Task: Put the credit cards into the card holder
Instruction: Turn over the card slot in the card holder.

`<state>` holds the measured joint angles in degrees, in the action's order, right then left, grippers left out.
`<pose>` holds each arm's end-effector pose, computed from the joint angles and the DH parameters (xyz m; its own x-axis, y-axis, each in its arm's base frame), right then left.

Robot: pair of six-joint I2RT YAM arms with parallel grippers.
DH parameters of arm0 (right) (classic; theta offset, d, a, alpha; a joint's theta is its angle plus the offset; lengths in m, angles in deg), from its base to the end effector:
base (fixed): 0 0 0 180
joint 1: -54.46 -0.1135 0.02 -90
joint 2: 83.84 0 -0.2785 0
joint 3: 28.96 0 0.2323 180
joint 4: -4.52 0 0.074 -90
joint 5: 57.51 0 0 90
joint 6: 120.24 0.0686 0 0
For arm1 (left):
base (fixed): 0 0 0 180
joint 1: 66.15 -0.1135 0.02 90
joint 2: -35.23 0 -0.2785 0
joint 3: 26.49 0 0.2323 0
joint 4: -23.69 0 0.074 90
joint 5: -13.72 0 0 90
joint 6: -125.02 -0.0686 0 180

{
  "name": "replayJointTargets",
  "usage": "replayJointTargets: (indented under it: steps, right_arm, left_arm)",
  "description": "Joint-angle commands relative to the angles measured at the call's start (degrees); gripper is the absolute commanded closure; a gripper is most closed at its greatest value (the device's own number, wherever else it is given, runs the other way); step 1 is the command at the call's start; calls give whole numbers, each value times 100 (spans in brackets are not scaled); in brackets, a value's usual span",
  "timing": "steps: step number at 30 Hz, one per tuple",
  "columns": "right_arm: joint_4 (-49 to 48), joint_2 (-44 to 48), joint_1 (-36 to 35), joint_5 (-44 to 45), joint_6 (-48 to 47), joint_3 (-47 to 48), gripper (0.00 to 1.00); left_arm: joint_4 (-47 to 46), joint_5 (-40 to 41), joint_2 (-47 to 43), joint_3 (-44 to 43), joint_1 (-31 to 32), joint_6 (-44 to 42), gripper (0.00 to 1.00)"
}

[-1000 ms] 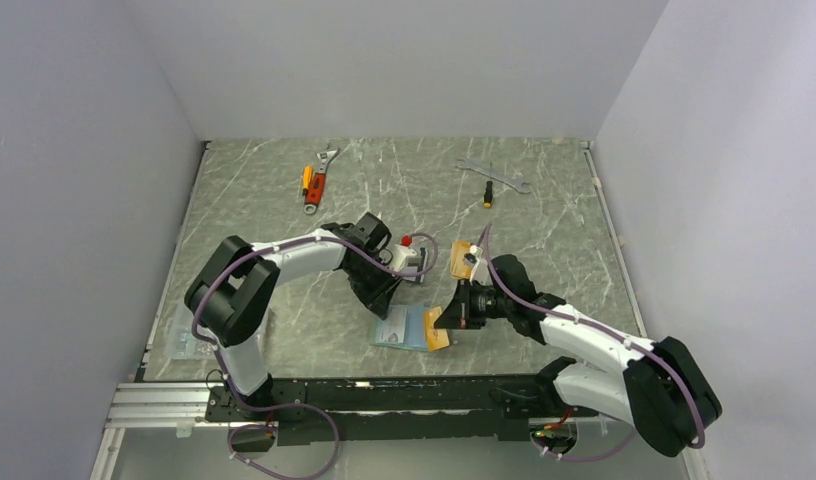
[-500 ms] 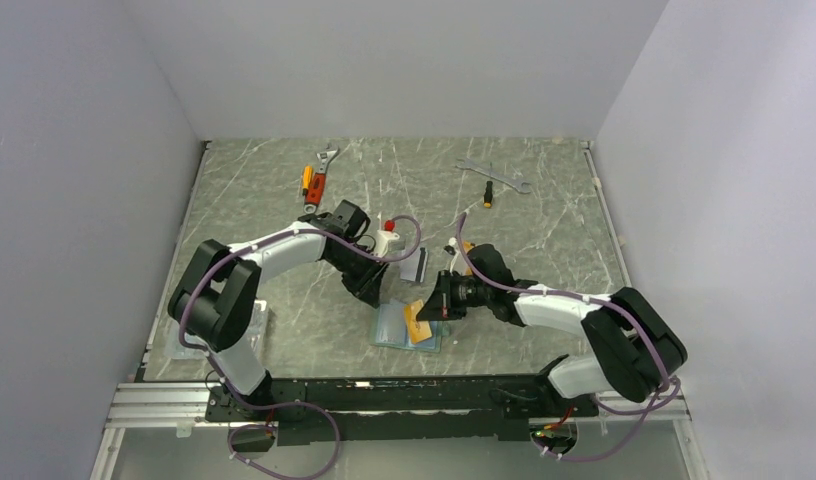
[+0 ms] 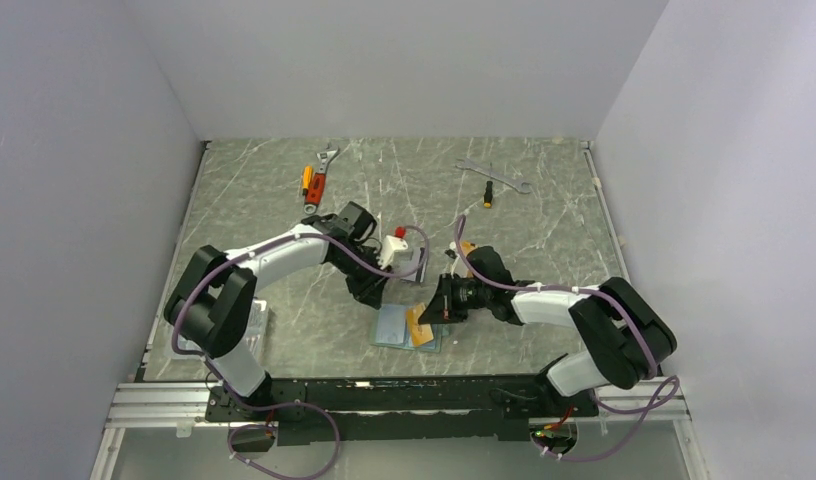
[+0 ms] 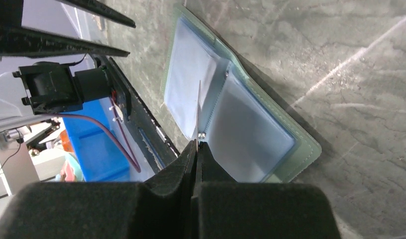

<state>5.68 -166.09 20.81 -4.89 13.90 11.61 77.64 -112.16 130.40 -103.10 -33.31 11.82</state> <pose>0.1852 0.1733 0.1476 -0.9709 0.0185 -0.2387 -0.1877 0.5601 0.8069 0.2338 -0.1988 0.1933 -0.5051 0.7059 -0.4964 0.8556 0.3342 -0.3954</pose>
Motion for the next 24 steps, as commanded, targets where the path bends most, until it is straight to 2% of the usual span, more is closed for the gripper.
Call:
replayJointTargets:
  steps: [1, 11, 24]
  right_arm:
    - [-476, -87, 112, -329, 37, -136, 100]
    - [-1240, -627, 227, -797, 296, -228, 100]
    - [-1376, -936, 306, -900, 358, -171, 100]
  left_arm:
    - [-263, 348, -68, 12, 492, -521, 68]
    - [-420, 1097, -244, 458, 809, -1463, 69]
    - [-546, 1553, -274, 725, 985, -2041, 70]
